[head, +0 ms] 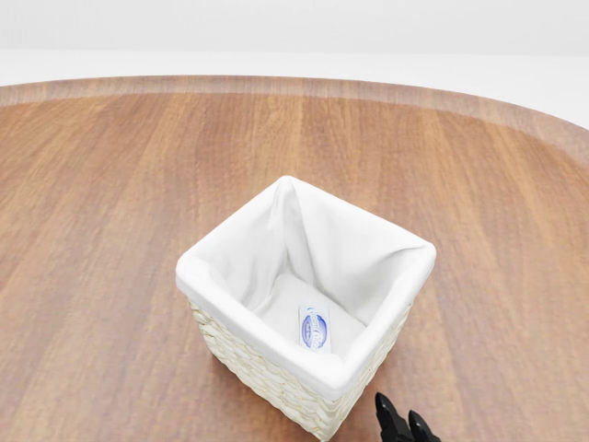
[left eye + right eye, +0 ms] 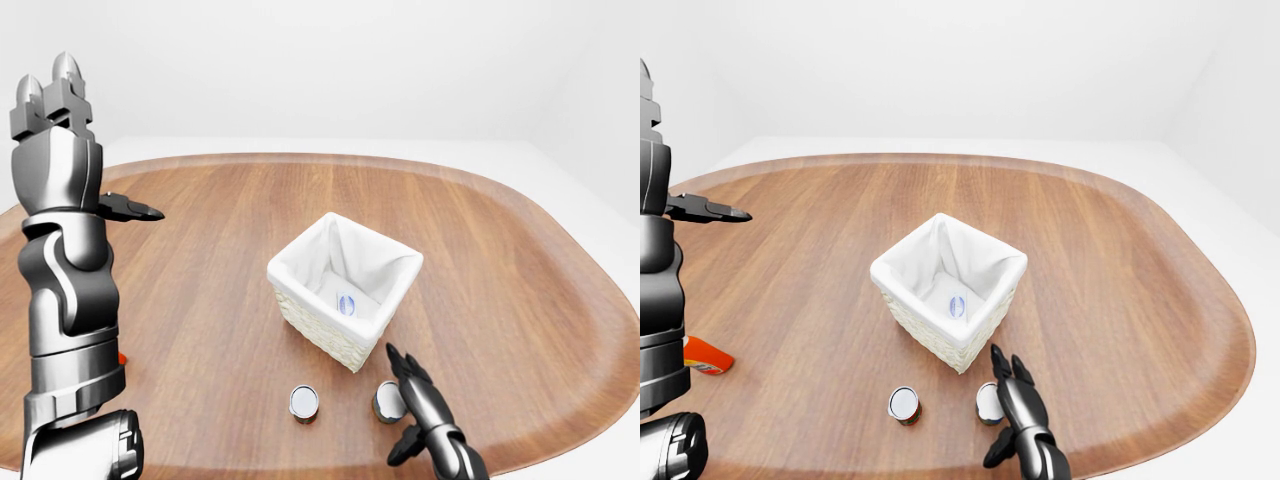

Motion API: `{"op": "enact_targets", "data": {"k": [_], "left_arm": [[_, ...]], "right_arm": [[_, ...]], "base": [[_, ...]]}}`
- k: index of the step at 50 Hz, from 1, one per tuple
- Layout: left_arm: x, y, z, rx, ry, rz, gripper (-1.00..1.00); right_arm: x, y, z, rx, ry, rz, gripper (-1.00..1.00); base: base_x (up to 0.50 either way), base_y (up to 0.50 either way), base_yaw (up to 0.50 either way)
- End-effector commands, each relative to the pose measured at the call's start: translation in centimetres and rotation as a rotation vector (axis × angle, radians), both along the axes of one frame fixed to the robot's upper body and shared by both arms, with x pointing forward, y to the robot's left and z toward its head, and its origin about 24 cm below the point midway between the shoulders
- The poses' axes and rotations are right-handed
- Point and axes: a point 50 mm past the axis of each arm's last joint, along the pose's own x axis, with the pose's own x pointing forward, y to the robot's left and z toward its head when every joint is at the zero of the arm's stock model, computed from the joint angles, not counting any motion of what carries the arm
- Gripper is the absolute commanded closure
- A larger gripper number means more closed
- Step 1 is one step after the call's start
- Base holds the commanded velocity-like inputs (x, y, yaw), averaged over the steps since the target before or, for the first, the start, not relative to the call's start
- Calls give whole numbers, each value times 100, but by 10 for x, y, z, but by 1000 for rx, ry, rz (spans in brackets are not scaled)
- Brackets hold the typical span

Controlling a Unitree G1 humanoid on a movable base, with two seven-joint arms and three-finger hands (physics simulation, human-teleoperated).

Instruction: Pick up the alphabet soup and the cream cheese box, and put them in the basket.

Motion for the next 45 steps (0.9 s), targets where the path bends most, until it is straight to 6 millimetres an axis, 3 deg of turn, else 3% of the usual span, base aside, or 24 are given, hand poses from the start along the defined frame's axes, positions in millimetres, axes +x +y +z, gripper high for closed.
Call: {"op": "enact_targets", "data": {"k": [1, 14, 15, 16, 31, 45], "left_arm": [[0, 0, 1, 2, 0, -1, -100], [0, 0, -1, -2, 0, 1, -100], [1, 1, -1, -5, 1, 3, -100], [1, 1, -1, -3, 1, 2, -100], [1, 0, -1, -3, 2, 1, -100], [0, -1, 1, 5, 6, -3, -100]], "right_arm": [[-3, -2, -4, -18, 17, 1, -100], [-4, -3, -9, -35, 34, 5, -100], [-4, -3, -9, -35, 34, 5, -32], [-5, -3, -9, -37, 33, 7, 100], [-5, -5, 1, -22, 0, -5, 100], [-1, -27, 11, -31, -44, -97, 100]], "base": [[0, 0, 0], [0, 0, 0], [0, 0, 0], [0, 0, 0], [0, 0, 0], [0, 0, 0]]}}
